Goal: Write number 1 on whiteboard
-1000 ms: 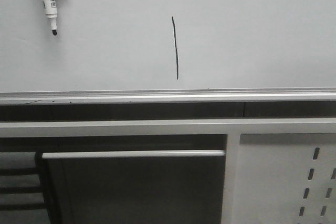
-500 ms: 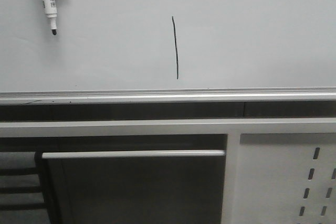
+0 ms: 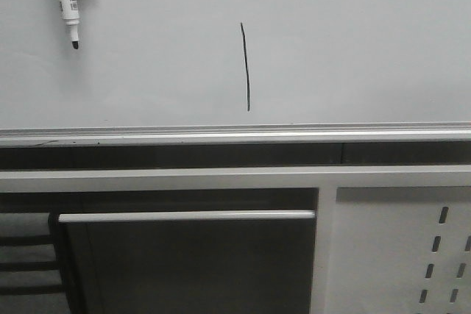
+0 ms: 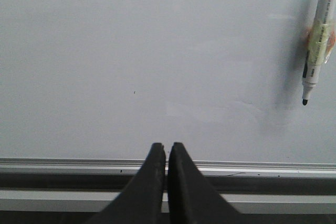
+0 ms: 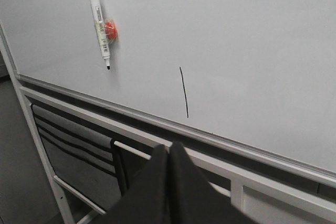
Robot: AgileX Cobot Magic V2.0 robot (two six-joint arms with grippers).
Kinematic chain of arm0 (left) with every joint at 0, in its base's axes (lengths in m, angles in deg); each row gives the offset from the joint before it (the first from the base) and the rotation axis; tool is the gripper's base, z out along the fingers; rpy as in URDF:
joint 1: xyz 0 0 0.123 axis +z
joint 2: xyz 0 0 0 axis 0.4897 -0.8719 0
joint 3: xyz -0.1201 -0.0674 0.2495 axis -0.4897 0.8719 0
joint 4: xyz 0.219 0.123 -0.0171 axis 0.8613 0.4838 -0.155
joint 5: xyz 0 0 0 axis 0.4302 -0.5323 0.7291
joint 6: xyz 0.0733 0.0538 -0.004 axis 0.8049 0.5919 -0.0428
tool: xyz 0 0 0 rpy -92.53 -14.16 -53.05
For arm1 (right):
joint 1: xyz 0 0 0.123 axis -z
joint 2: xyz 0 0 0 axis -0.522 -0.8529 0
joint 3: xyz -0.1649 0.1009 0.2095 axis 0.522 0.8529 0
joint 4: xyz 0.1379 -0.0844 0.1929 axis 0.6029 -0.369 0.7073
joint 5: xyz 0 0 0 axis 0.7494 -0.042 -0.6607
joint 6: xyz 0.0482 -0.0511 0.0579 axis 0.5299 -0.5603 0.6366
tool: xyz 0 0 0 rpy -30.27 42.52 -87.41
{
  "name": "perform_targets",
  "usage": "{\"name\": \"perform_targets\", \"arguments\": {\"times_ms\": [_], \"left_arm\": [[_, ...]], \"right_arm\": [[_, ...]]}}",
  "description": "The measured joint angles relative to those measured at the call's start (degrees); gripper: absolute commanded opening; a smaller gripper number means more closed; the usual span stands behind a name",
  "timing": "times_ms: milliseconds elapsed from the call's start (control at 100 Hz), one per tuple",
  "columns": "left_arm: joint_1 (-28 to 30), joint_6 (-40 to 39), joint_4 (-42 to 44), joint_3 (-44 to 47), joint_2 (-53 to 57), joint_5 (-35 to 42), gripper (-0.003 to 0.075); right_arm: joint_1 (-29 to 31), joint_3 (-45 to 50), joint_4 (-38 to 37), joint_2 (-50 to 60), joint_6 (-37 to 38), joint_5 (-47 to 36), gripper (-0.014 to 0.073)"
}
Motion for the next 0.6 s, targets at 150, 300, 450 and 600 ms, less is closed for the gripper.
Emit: {"name": "perform_targets", "arguments": {"times_ms": [150, 300, 450, 600], "left_arm": [[0.0, 0.0, 0.0, 0.0, 0.0, 0.0, -0.0020], [0.0, 0.0, 0.0, 0.0, 0.0, 0.0, -0.0020], [0.0, 0.0, 0.0, 0.0, 0.0, 0.0, -0.0020], [0.0, 0.0, 0.0, 0.0, 0.0, 0.0, -0.0020]], "right_arm": [[0.8, 1.2, -10.2, 0.0, 7.0, -4.2, -0.0050], [7.6, 4.3, -27.7, 0.0, 25.0, -5.6, -0.0050], [16.8, 8.4, -31.3, 0.0, 28.7, -7.0, -0.0050], [21.3, 12.9, -31.3, 0.0, 29.2, -9.6, -0.0050]]}}
